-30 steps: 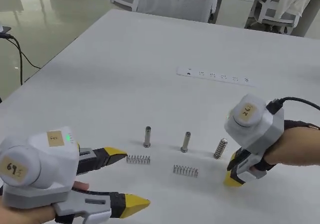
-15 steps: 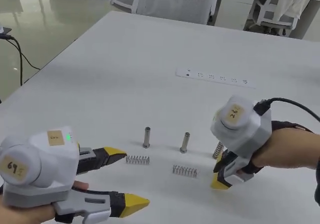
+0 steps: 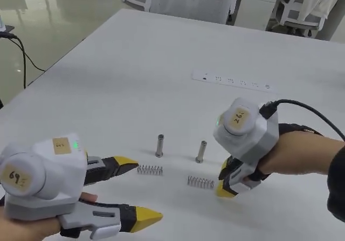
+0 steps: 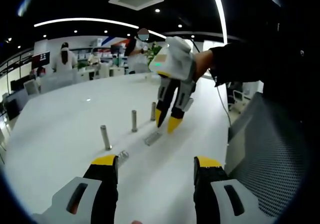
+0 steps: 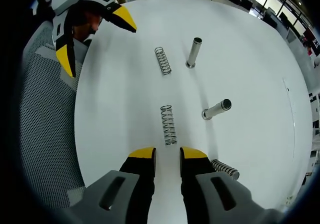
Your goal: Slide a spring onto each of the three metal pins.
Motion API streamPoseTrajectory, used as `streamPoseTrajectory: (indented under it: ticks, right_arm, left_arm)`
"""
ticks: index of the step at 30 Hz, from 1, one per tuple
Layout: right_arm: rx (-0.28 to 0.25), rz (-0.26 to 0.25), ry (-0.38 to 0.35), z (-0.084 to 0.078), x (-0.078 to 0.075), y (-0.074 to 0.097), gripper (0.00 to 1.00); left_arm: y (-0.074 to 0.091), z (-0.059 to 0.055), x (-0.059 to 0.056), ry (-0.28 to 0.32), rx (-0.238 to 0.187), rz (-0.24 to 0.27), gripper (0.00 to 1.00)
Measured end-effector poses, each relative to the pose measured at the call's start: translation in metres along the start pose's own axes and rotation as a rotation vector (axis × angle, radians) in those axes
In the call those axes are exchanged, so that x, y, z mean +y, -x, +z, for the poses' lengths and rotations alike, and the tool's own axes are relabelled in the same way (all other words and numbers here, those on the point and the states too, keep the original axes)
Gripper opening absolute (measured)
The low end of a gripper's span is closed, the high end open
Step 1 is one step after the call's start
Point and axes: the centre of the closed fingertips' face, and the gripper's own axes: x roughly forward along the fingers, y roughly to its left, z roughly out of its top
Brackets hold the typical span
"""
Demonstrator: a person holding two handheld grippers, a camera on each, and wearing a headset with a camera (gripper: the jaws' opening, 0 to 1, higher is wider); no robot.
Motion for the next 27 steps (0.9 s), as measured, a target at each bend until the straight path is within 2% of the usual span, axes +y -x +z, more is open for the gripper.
streamPoseTrajectory:
  ticks: [17,27]
  right_arm:
    - [0.021,0.014,0.054,0.007,-0.002,-0.013,0.13]
    - [0.027,0.015,0.071,0.009,-0.002,-0.014,0.1]
  left_arm:
    - [-0.001,-0.002,-0.001,0.005,0.006,-0.005,0.56]
    - [-0.002,-0.001,-0.002,0.005,0.007,-0.008,0.56]
